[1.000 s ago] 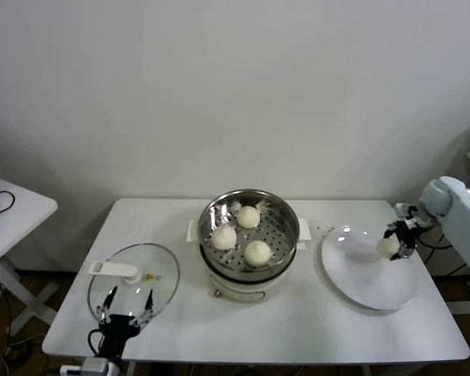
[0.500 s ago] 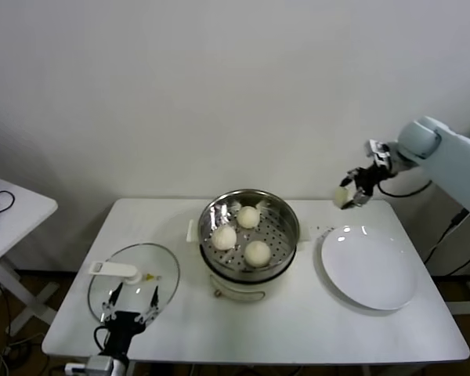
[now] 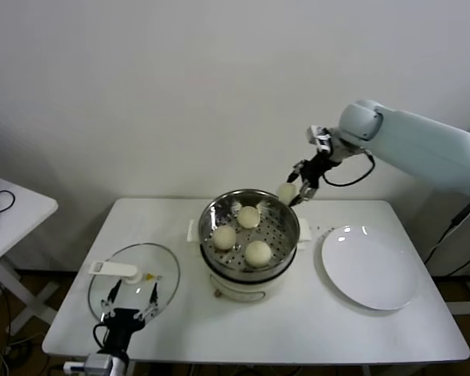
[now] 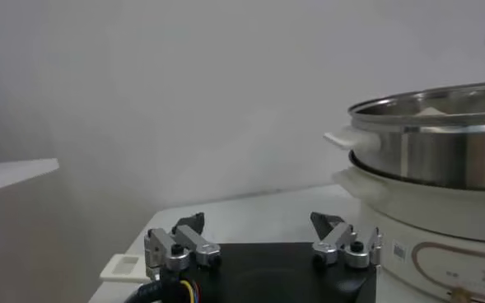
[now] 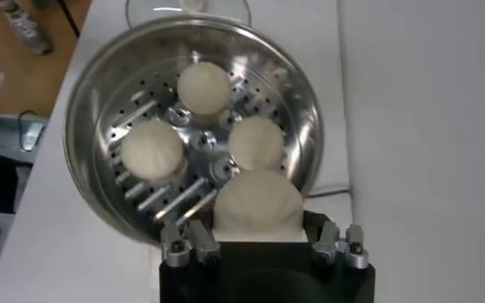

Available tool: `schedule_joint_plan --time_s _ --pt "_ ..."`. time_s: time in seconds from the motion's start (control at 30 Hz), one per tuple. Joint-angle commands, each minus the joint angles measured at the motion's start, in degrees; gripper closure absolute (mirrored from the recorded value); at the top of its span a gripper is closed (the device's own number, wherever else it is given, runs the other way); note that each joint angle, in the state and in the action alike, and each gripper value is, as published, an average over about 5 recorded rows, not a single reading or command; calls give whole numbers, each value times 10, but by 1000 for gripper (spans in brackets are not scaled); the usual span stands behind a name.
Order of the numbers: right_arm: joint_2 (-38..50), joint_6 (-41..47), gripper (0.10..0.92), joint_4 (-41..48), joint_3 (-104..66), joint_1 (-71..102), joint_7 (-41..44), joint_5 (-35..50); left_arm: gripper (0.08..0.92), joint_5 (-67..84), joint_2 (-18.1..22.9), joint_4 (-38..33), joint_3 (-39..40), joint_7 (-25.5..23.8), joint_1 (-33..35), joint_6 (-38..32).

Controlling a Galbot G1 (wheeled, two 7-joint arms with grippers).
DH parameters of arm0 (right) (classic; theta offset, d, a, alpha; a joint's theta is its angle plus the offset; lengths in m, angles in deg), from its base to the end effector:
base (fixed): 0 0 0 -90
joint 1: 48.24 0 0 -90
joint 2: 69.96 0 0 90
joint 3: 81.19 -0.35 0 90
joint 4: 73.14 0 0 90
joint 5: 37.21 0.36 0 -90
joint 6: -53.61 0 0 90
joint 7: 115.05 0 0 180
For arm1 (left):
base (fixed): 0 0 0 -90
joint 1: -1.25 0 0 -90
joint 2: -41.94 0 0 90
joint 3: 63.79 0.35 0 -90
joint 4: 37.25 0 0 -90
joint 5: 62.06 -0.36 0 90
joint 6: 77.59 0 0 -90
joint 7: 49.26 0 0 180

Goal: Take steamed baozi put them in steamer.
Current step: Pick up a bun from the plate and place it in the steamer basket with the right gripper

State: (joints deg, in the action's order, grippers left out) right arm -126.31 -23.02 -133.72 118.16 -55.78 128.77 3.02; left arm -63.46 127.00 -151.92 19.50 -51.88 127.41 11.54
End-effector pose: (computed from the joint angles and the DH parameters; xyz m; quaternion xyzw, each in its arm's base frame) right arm 0.6109 -0.0456 -0.0239 0.5722 -0.6093 0.4334 0.3369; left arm 0.1468 0.0553 -0.3497 0.0042 -0.9928 -0.0769 0.0919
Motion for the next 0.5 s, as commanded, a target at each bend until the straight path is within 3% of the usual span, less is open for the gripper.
schedule_joint_plan --time_s 0.03,0.5 --pt "-64 19 321 -26 69 -8 -20 61 177 2 -6 -1 0 -1 2 1" --pt "-81 16 316 14 89 28 -25 17 177 20 -11 8 -3 -1 7 -2"
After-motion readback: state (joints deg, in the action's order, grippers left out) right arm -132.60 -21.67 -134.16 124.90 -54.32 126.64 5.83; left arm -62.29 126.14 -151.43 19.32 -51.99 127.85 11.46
